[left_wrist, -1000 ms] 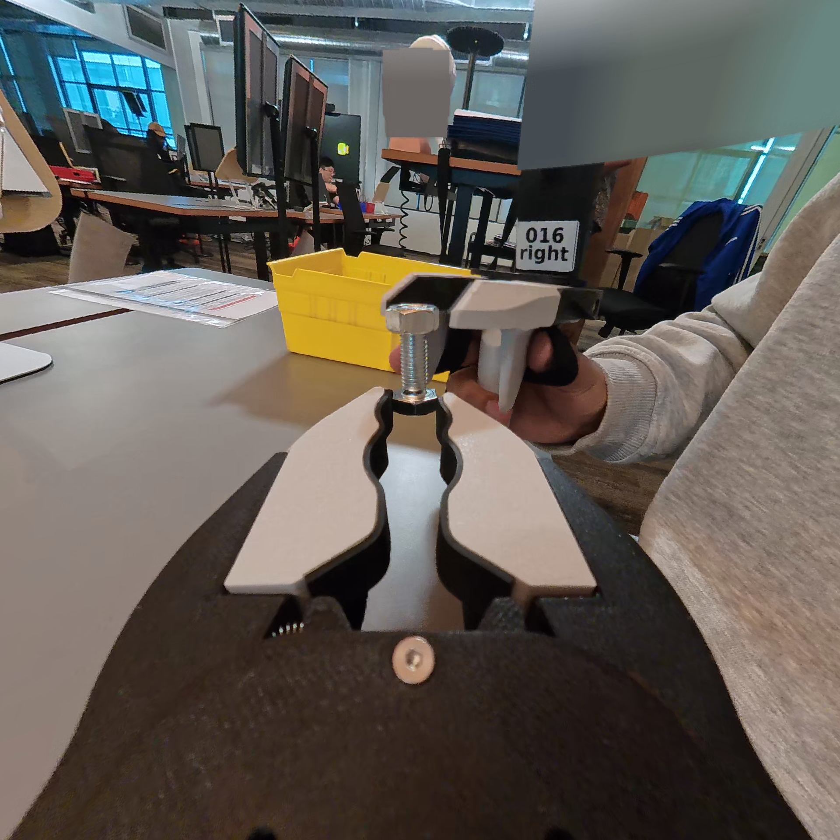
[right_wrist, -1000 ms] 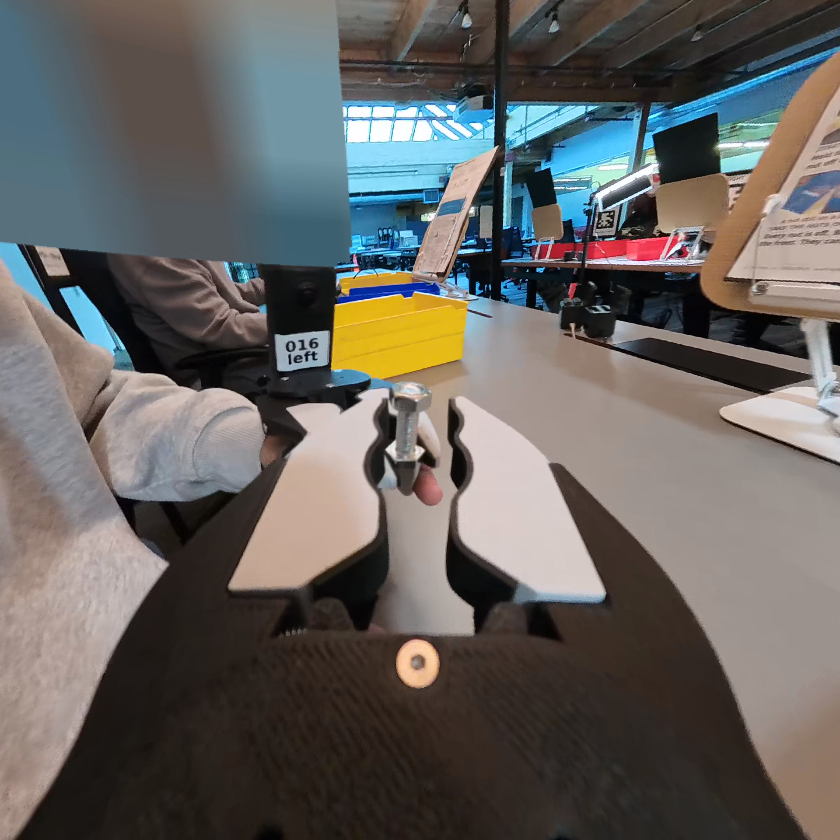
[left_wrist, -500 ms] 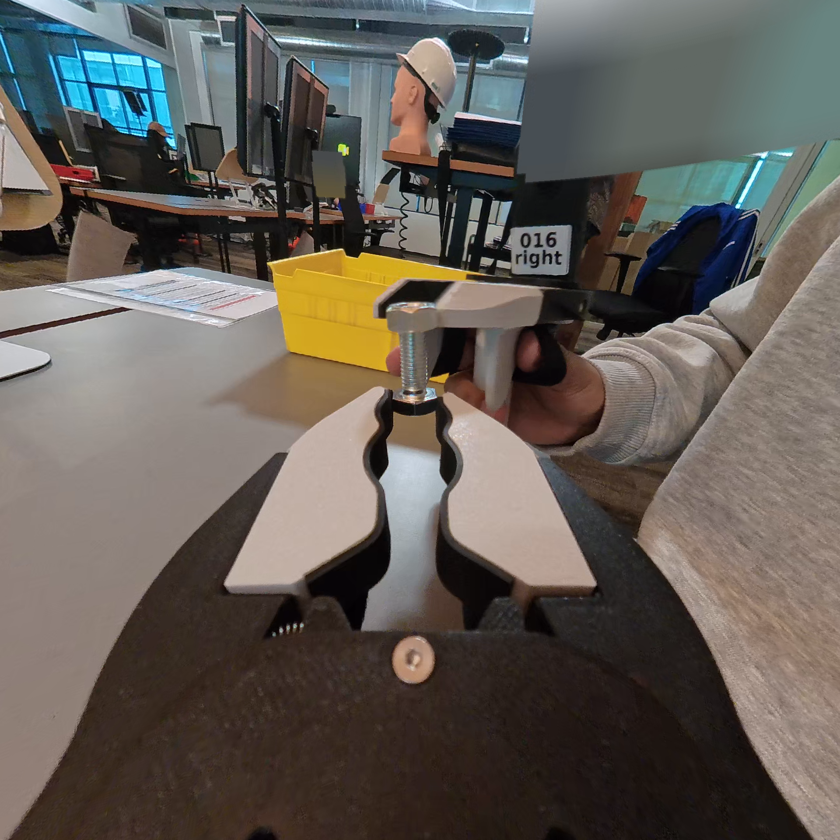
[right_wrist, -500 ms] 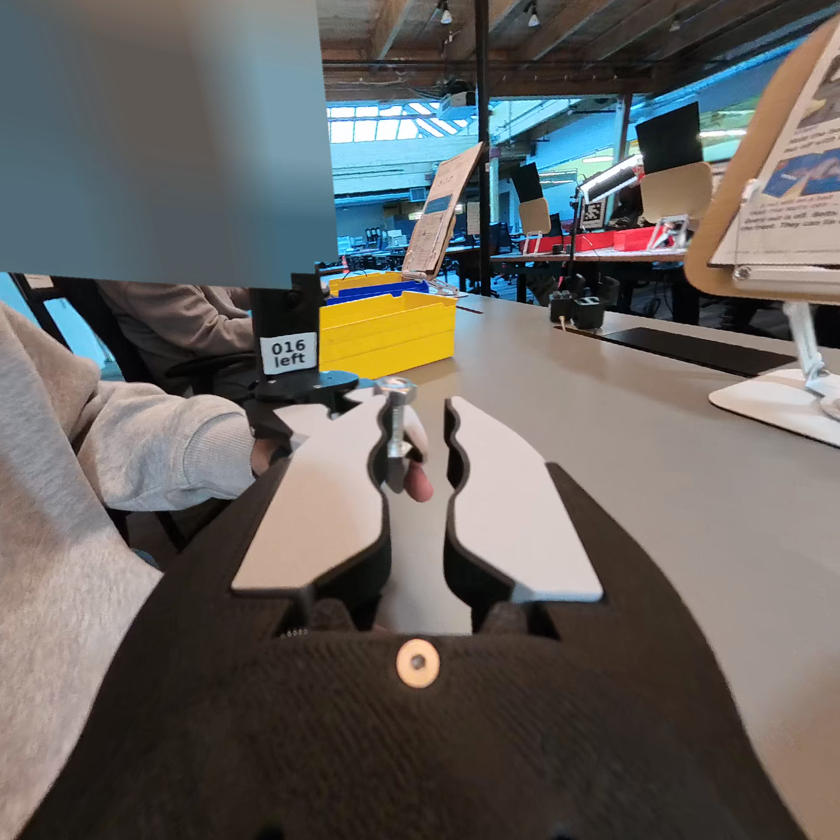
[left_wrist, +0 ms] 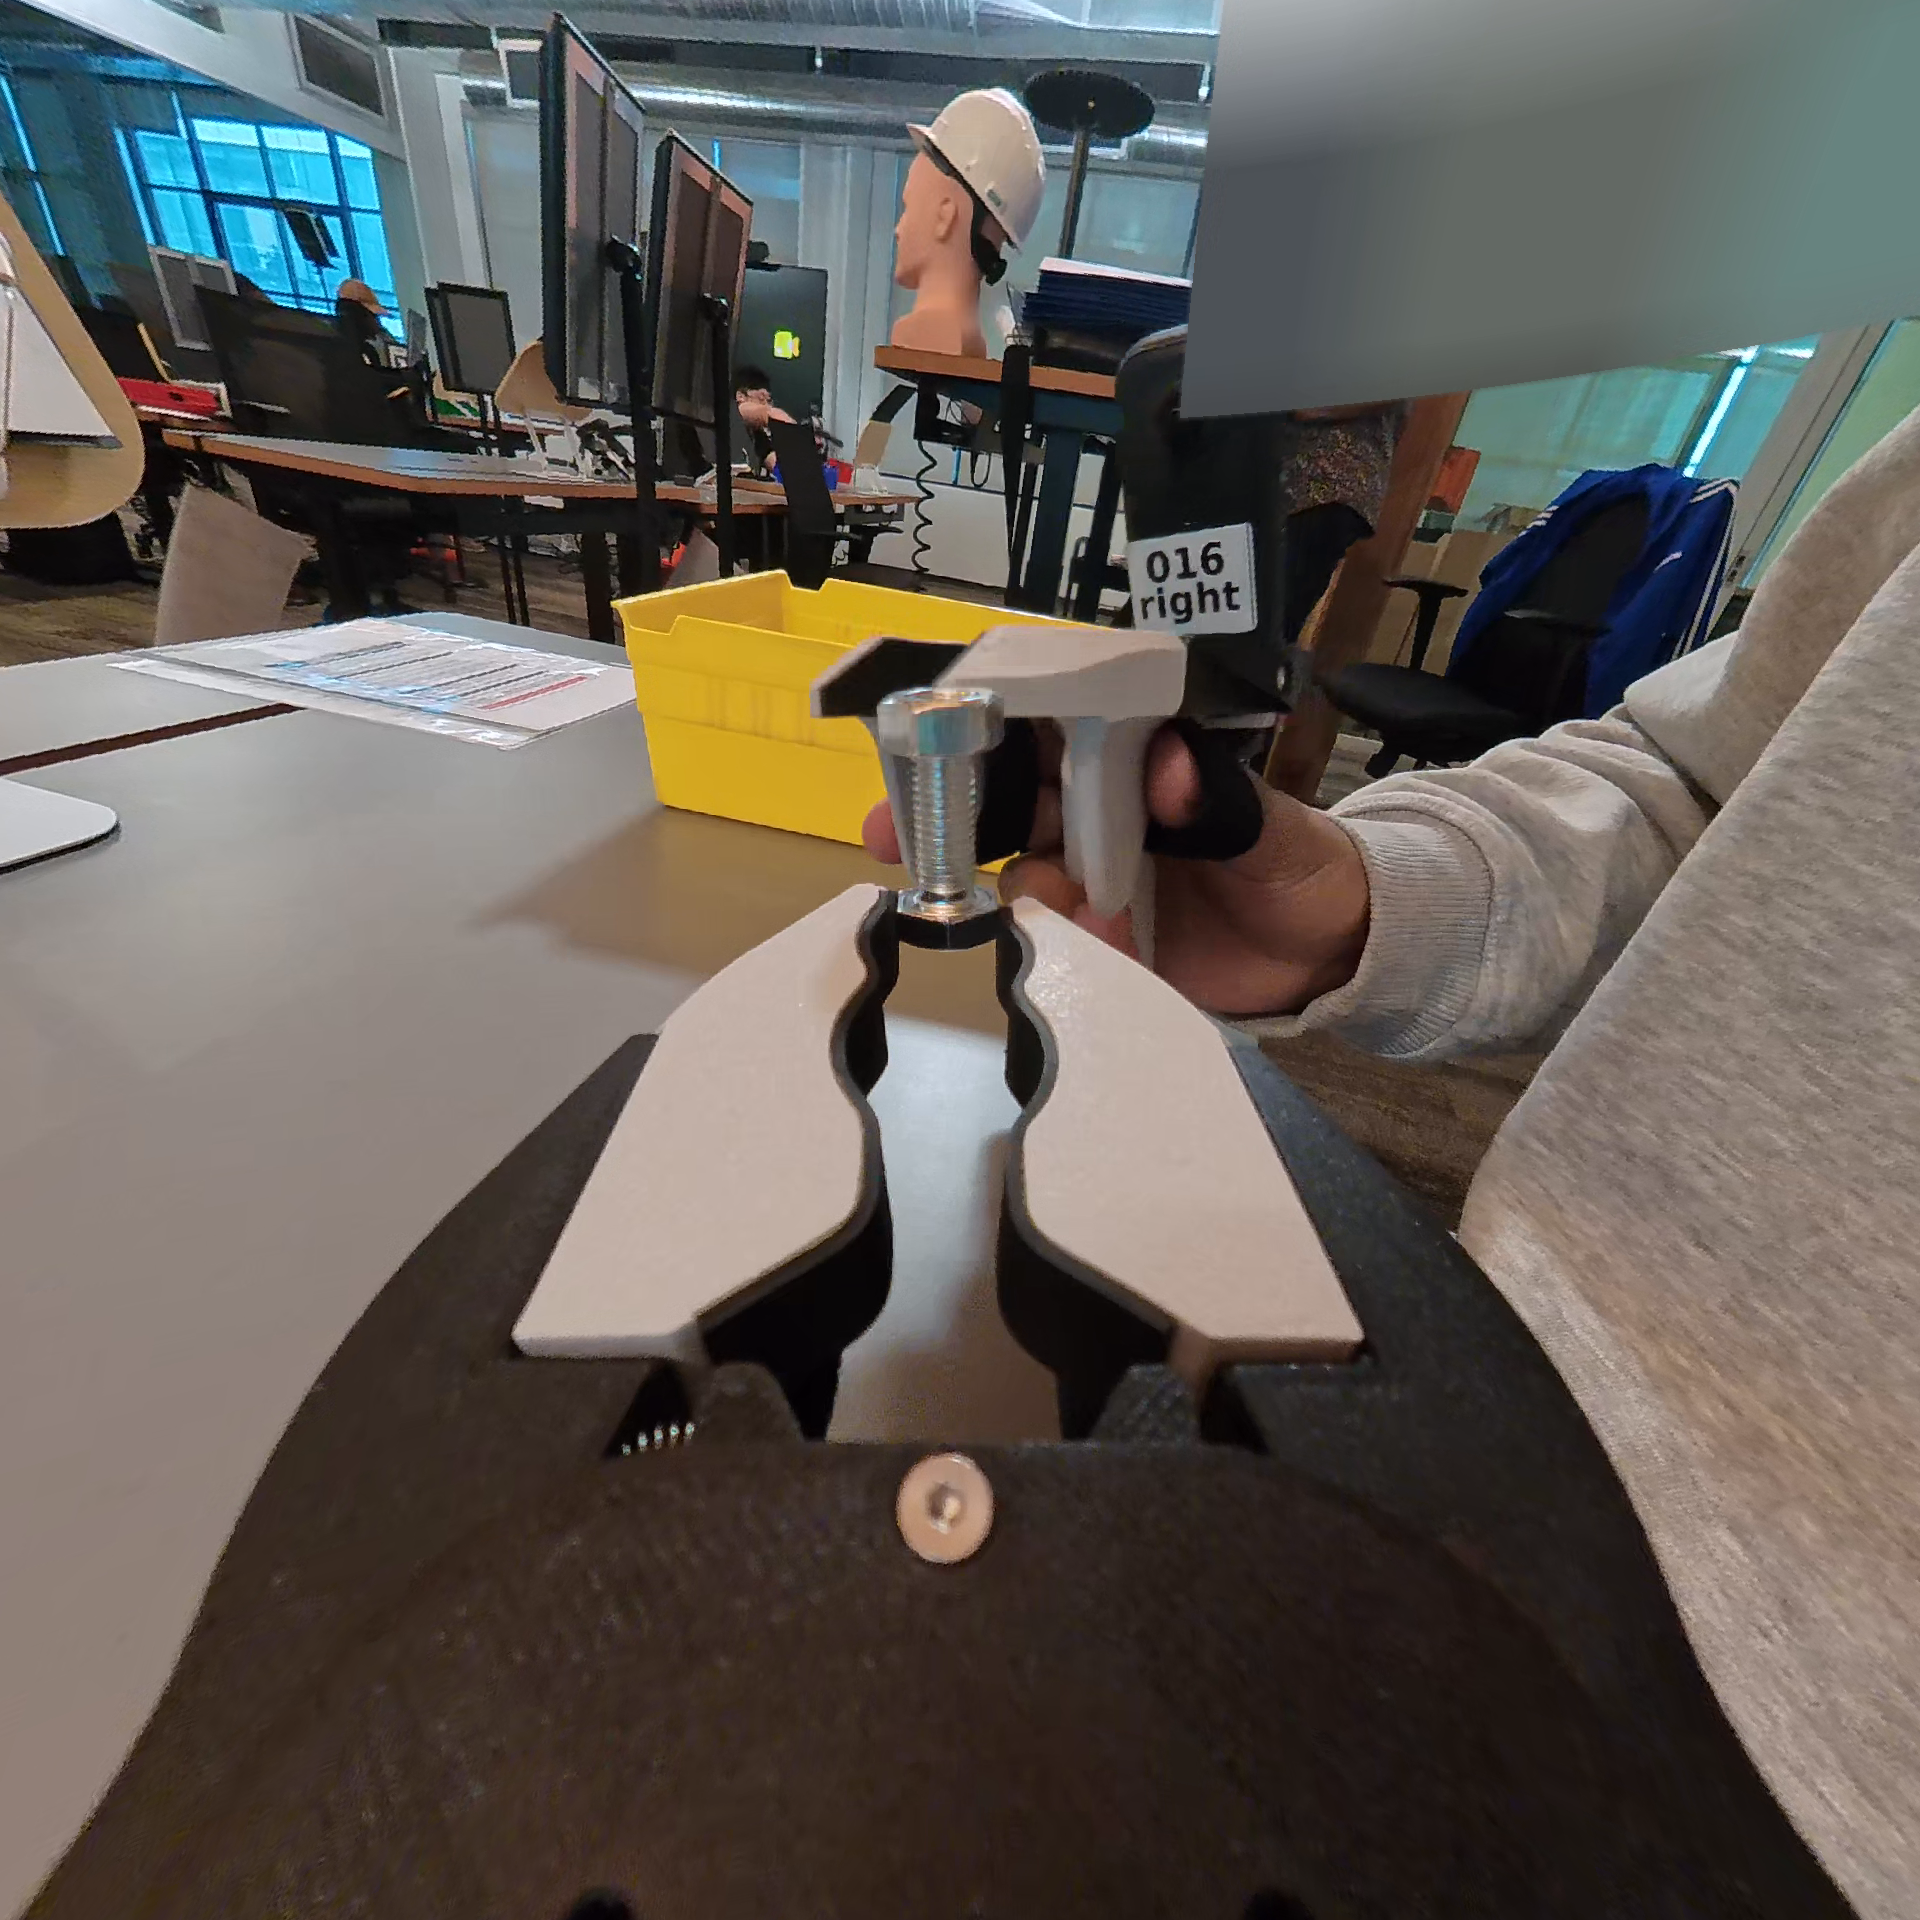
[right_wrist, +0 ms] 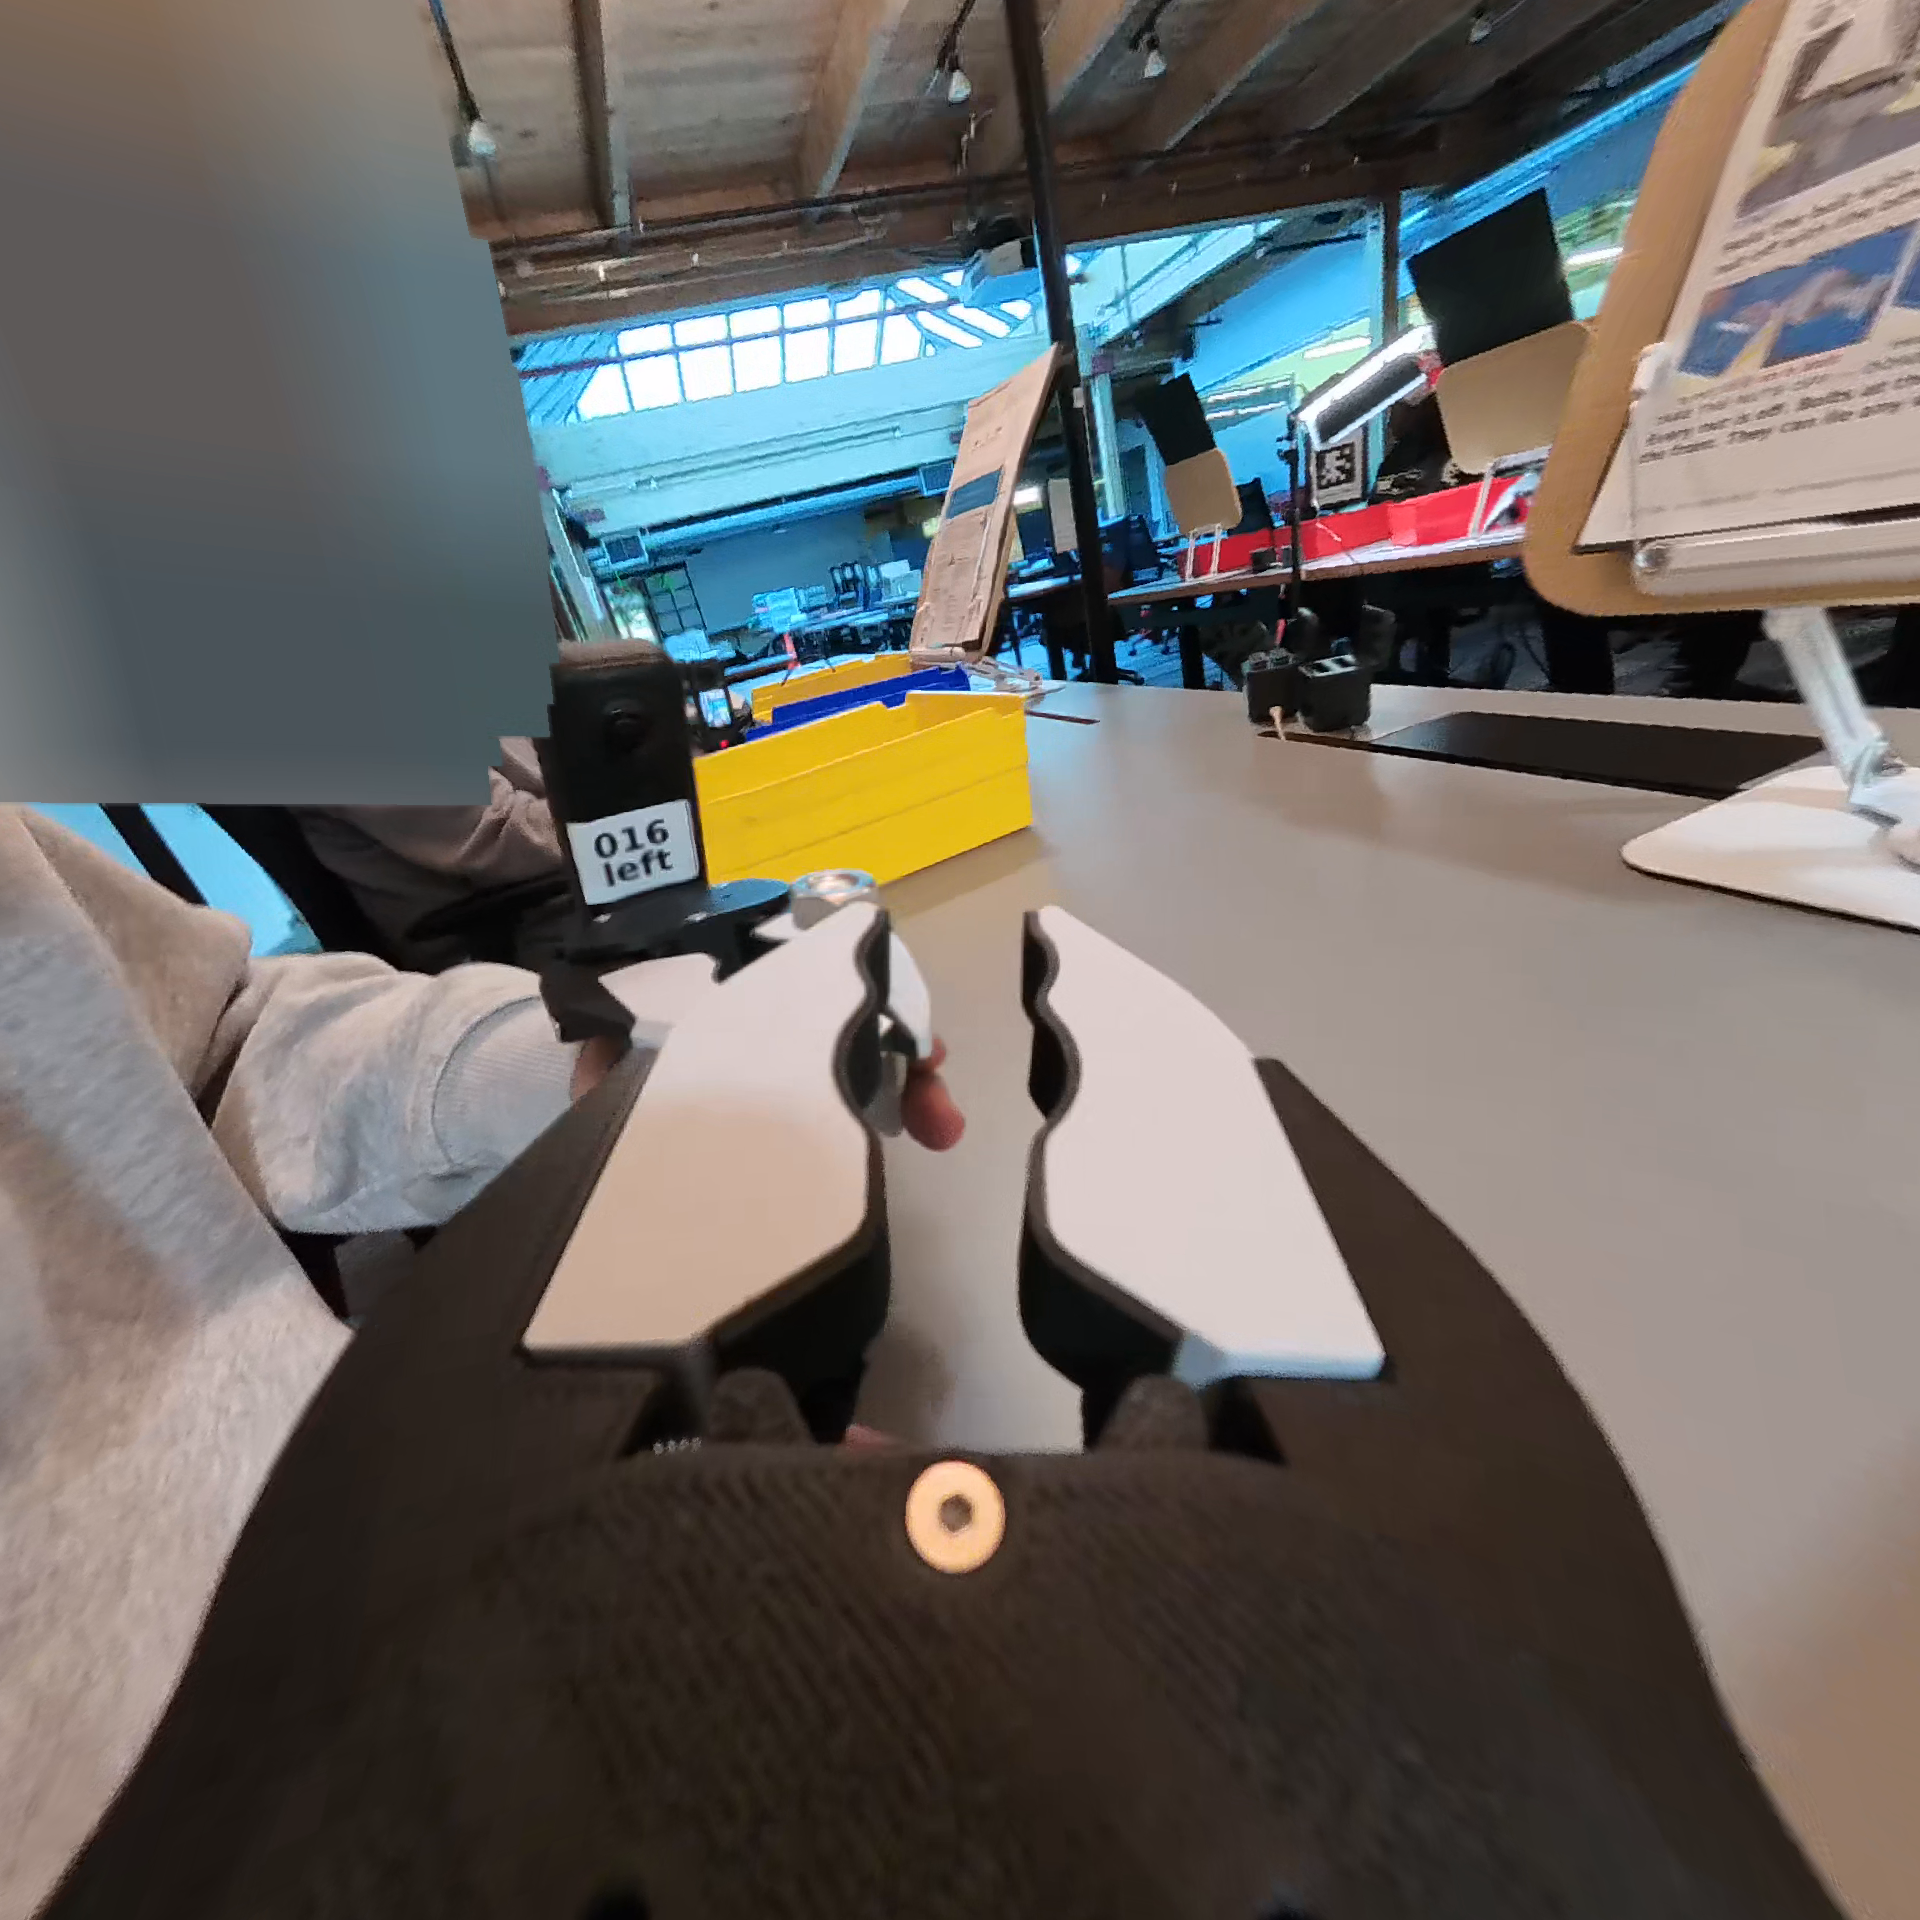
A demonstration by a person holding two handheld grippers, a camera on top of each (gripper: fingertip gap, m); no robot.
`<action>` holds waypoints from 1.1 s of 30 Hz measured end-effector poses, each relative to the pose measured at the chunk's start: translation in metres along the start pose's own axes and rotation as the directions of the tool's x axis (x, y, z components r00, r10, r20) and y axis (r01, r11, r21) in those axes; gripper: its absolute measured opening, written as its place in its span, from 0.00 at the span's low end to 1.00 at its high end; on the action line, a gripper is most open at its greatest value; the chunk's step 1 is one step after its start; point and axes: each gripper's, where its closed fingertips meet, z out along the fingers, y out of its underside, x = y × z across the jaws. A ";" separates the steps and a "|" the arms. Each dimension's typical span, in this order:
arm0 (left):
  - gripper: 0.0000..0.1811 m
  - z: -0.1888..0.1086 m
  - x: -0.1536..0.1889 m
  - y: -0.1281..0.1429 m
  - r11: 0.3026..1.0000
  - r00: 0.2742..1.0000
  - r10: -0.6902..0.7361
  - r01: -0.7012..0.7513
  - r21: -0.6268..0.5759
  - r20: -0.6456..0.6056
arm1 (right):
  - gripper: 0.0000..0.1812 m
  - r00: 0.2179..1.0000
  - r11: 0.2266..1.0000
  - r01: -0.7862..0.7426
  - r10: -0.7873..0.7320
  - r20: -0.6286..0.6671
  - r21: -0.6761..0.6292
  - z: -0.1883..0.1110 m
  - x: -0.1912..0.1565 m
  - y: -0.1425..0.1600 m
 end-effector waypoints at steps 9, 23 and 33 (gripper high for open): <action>0.10 0.000 0.001 0.000 1.000 1.000 0.004 -0.004 -0.002 -0.004 | 0.16 0.996 0.998 0.059 -0.058 0.070 -0.021 0.006 -0.019 0.004; 0.10 0.000 0.001 0.001 1.000 1.000 -0.001 0.001 -0.003 -0.001 | 0.16 0.997 0.998 0.060 -0.059 0.056 -0.027 0.006 -0.016 0.006; 0.10 0.001 0.002 0.001 1.000 1.000 0.001 -0.001 -0.005 -0.009 | 0.17 0.997 0.999 0.035 -0.034 0.067 -0.005 0.005 -0.016 0.001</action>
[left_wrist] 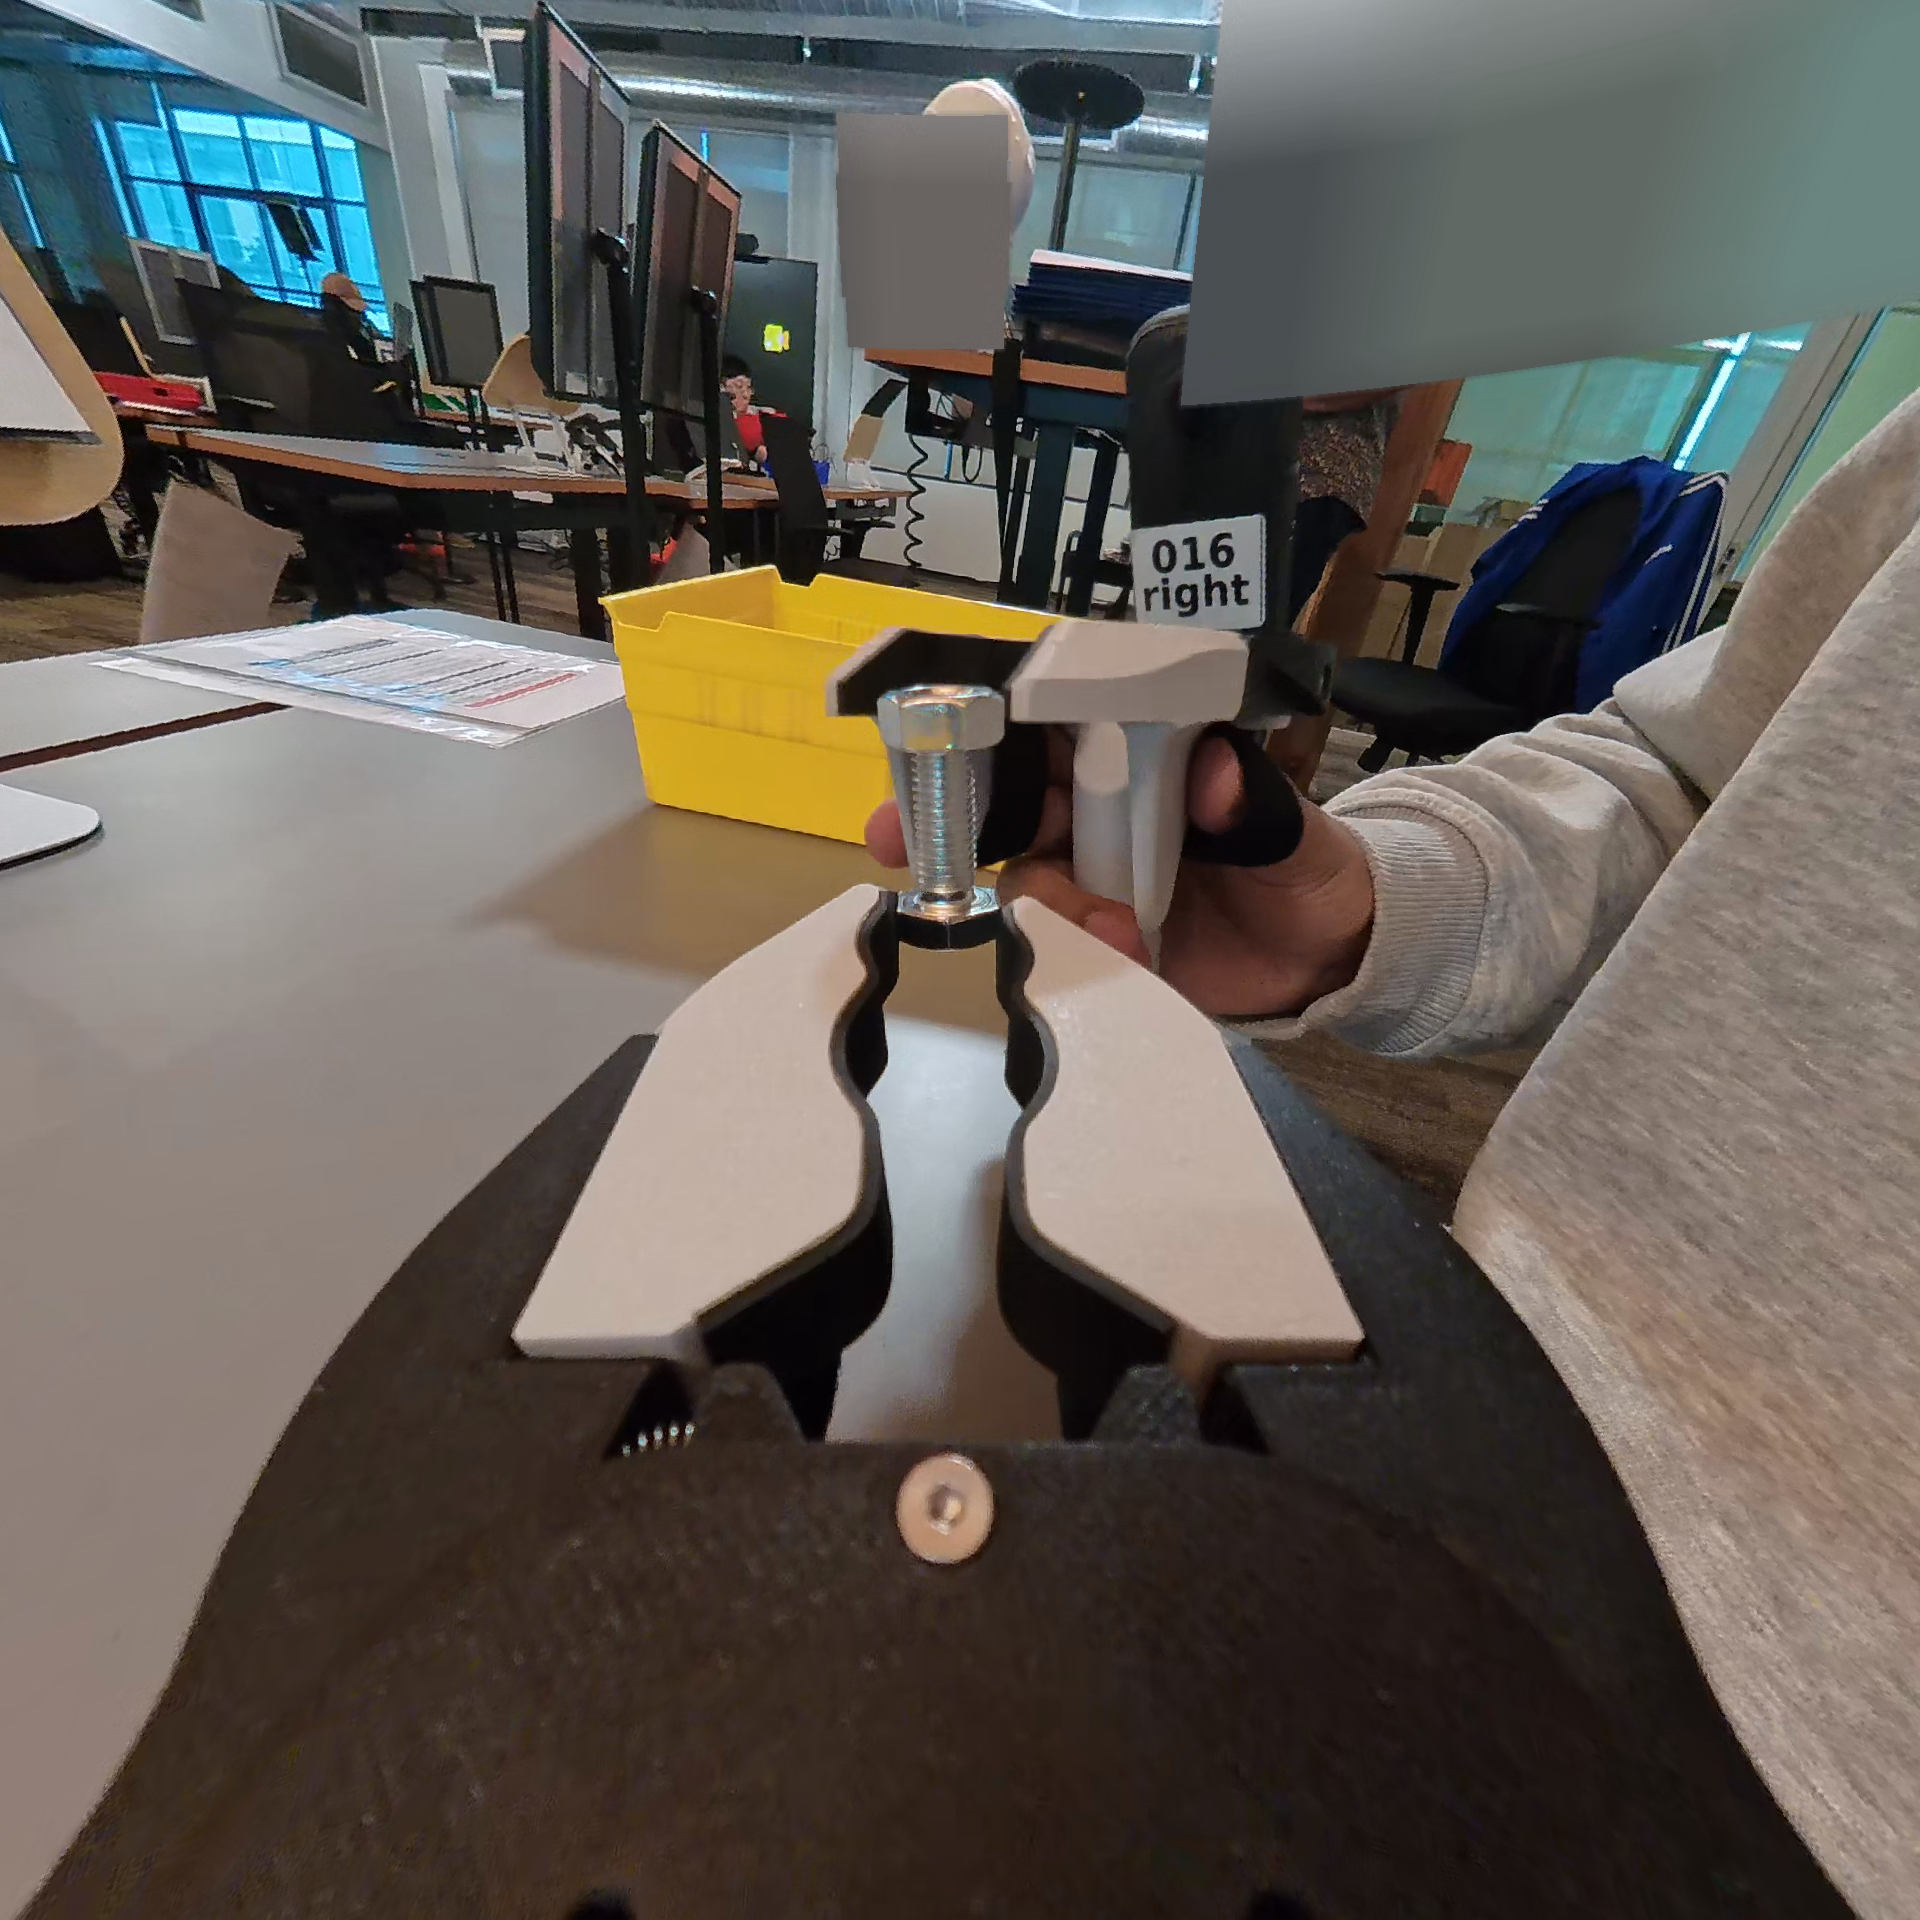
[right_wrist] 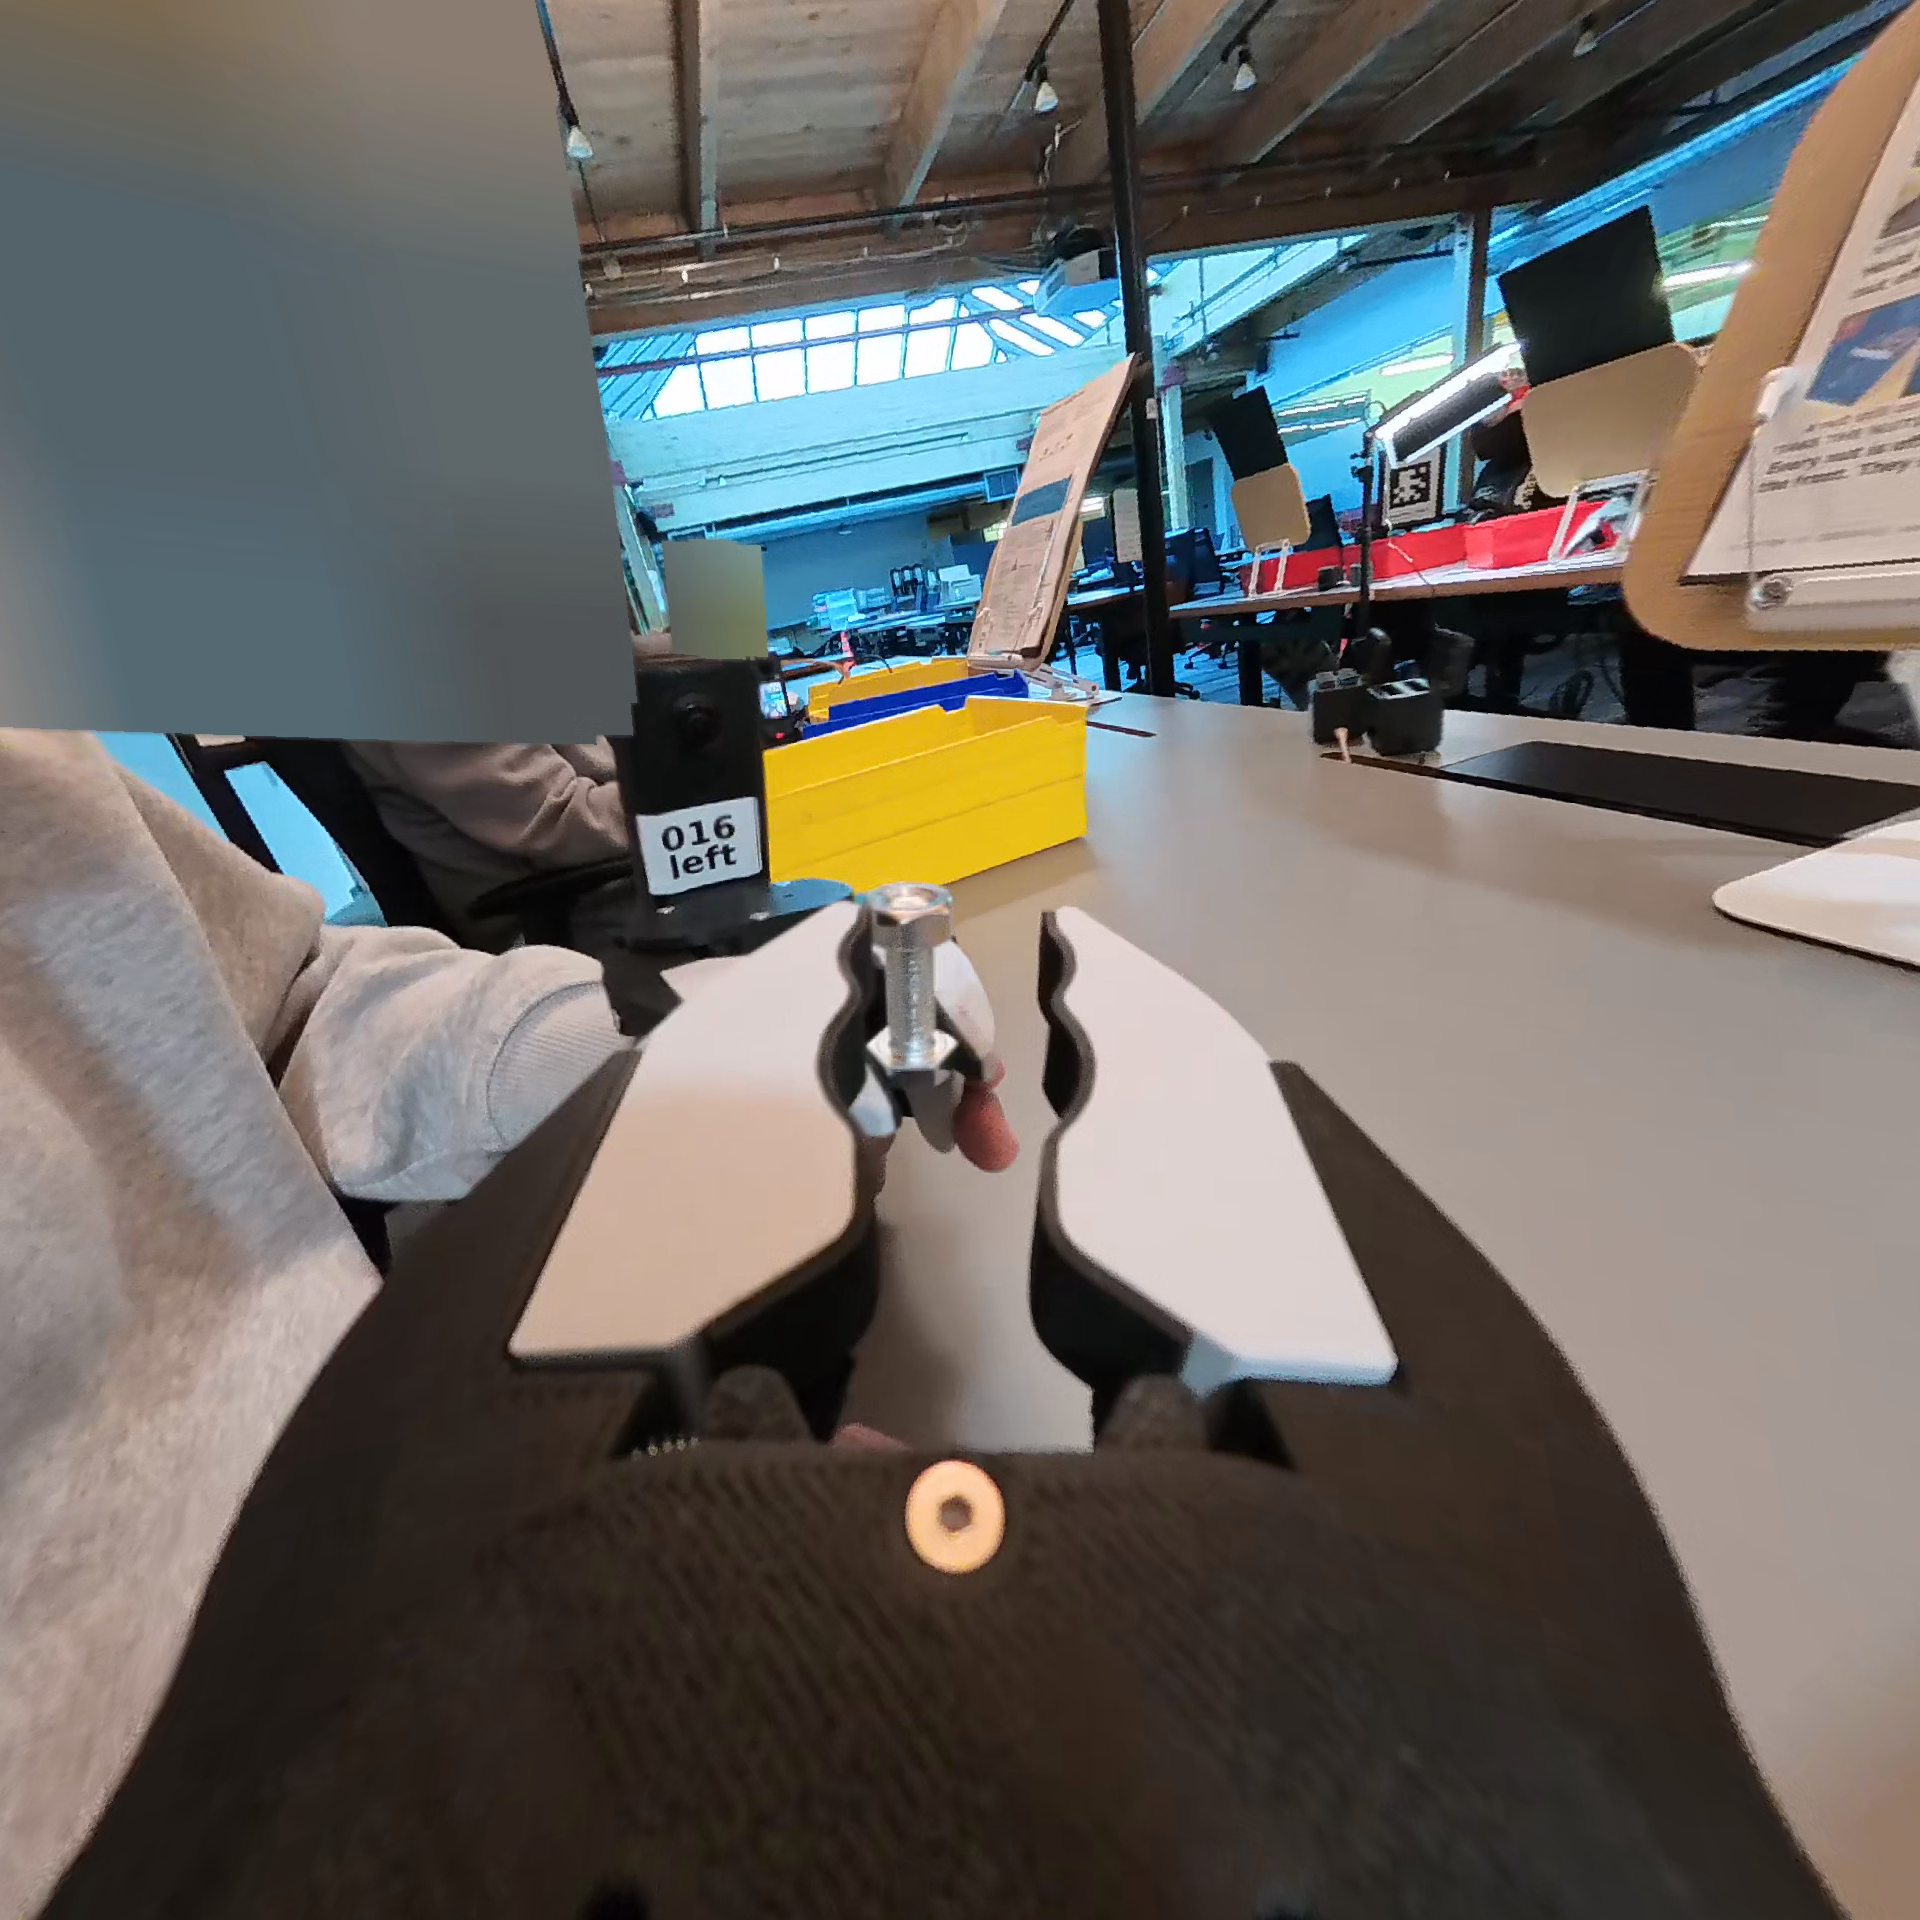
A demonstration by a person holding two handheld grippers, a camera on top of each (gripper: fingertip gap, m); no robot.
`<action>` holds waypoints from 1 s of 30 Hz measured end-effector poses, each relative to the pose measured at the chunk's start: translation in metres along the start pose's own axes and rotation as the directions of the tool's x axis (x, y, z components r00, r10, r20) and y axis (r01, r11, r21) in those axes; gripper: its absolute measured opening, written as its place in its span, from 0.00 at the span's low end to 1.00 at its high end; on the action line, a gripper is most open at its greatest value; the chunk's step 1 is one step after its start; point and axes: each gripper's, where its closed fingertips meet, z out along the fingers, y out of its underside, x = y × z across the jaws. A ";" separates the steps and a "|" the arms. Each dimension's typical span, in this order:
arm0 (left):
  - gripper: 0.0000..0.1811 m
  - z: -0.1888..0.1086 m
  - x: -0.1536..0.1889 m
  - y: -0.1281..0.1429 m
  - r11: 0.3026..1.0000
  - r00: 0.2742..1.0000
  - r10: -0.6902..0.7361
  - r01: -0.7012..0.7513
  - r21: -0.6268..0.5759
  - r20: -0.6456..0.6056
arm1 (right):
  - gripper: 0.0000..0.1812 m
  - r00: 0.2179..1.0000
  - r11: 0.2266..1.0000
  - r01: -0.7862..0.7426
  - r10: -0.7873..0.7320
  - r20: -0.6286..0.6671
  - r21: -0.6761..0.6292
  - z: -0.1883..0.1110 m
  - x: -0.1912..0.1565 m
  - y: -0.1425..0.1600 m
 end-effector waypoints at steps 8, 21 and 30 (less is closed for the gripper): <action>0.10 0.000 -0.001 0.000 1.000 1.000 -0.003 0.003 0.002 0.002 | 0.17 0.994 0.993 -0.103 0.105 -0.037 0.051 -0.008 0.016 -0.006; 0.10 0.000 -0.001 -0.001 1.000 1.000 -0.010 0.010 0.005 0.004 | 0.17 0.993 0.994 -0.107 0.109 -0.051 0.034 -0.007 0.018 -0.002; 0.10 0.000 -0.002 -0.001 1.000 1.000 -0.014 0.014 0.003 0.006 | 0.18 0.999 0.999 -0.046 0.045 -0.022 -0.018 0.002 0.004 0.007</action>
